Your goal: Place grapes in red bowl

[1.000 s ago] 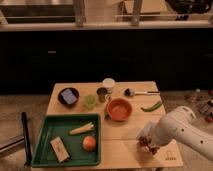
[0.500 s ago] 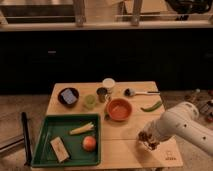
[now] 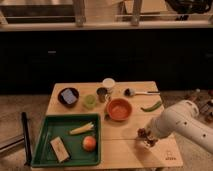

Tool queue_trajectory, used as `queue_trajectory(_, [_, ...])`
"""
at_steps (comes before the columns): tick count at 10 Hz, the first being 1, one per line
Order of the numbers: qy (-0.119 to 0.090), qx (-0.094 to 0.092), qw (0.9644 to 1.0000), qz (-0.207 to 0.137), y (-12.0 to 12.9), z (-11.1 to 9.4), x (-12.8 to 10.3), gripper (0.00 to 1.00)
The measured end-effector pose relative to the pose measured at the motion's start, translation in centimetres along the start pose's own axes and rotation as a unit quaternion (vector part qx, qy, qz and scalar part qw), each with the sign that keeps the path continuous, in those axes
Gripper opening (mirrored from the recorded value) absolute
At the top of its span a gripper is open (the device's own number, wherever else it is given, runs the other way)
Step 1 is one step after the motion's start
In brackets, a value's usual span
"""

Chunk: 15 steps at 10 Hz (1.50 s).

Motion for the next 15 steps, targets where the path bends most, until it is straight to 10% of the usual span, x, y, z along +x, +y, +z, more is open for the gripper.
queue_trajectory(15, [0.010, 0.032, 0.9994, 0.007, -8.8, -1.0, -0.9, 0.07])
